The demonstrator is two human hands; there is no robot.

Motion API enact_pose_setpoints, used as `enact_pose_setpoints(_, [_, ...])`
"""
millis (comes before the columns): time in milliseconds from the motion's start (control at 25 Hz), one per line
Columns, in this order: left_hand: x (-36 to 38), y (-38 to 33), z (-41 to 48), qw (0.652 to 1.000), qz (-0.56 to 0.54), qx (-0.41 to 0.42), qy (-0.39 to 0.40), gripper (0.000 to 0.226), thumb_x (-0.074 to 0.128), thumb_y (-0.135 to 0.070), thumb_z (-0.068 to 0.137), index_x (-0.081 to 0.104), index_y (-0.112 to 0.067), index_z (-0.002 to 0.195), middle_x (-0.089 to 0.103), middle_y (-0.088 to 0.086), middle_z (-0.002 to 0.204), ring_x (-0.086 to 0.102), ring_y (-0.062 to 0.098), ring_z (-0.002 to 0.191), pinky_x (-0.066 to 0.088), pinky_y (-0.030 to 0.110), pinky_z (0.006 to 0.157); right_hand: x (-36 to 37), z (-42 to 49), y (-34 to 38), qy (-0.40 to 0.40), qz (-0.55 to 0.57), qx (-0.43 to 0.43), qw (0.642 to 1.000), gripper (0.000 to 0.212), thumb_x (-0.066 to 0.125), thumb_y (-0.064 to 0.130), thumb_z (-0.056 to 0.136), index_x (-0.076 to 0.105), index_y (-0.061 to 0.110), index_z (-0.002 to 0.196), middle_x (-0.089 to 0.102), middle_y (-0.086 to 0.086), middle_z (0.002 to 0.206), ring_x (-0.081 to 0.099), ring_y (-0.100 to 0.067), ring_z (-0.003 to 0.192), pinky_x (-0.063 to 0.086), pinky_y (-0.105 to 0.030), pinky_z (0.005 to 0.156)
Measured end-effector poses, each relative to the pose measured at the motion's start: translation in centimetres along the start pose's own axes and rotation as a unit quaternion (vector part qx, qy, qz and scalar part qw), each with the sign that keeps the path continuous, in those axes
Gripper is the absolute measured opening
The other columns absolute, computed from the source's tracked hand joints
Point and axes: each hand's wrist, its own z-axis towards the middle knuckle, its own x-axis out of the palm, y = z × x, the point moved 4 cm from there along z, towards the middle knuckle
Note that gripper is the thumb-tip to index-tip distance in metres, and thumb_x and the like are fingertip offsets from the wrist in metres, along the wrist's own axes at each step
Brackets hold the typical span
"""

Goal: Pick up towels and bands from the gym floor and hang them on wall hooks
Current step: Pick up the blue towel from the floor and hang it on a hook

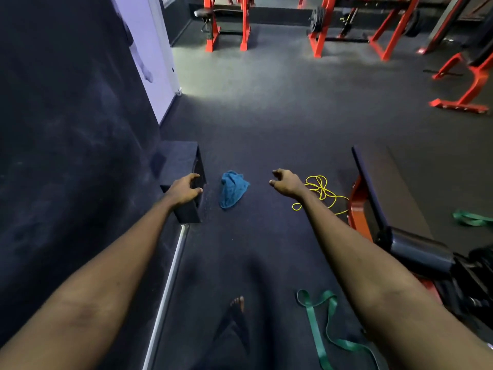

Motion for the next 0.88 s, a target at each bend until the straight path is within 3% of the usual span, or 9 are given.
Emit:
enact_pose_setpoints(280, [1.2,1.0,18.7,0.997,-0.026,-0.051,0.05,0.055,0.064,-0.02,0.091,0.047,-0.015,0.143,0.058,0.013,0.135,0.055,0.027,0.125,0.04,0.03,0.102,0.6,18.3,-1.8,0.051,-0.002,0.06,0.997,0.053,0.059,0.027,0.095,0.048,0.007,0.143,0.053,-0.008,0.145,0.049,-0.023,0.135,0.035,-0.028,0.11])
enact_pose_setpoints(560, [5.2,1.3,35.9,0.992,-0.021,-0.084,0.089,0.052,0.064,-0.02,0.09,0.049,-0.014,0.14,0.061,0.015,0.132,0.058,0.027,0.121,0.043,0.031,0.099,3.2,36.1,-6.0,0.109,0.015,0.097,0.989,0.053,0.059,0.027,0.094,0.05,0.005,0.142,0.054,-0.011,0.144,0.05,-0.026,0.134,0.038,-0.031,0.108])
enact_pose_setpoints(760, [8.7,3.8,47.0,0.985,-0.016,-0.123,0.124,0.054,0.062,-0.022,0.091,0.046,-0.019,0.142,0.054,0.007,0.142,0.052,0.023,0.128,0.038,0.028,0.104,7.2,47.7,-9.7,0.147,0.014,0.134,0.98,0.051,0.058,0.026,0.094,0.053,0.004,0.139,0.056,-0.013,0.142,0.052,-0.027,0.132,0.039,-0.032,0.106])
enact_pose_setpoints(880, [10.3,5.3,52.5,0.979,-0.041,-0.144,0.136,0.054,0.062,-0.024,0.092,0.044,-0.022,0.144,0.051,0.004,0.145,0.05,0.022,0.13,0.034,0.023,0.099,9.9,51.9,-11.4,0.166,0.018,0.168,0.972,0.05,0.058,0.028,0.095,0.053,0.006,0.14,0.055,-0.011,0.143,0.05,-0.026,0.133,0.038,-0.03,0.107])
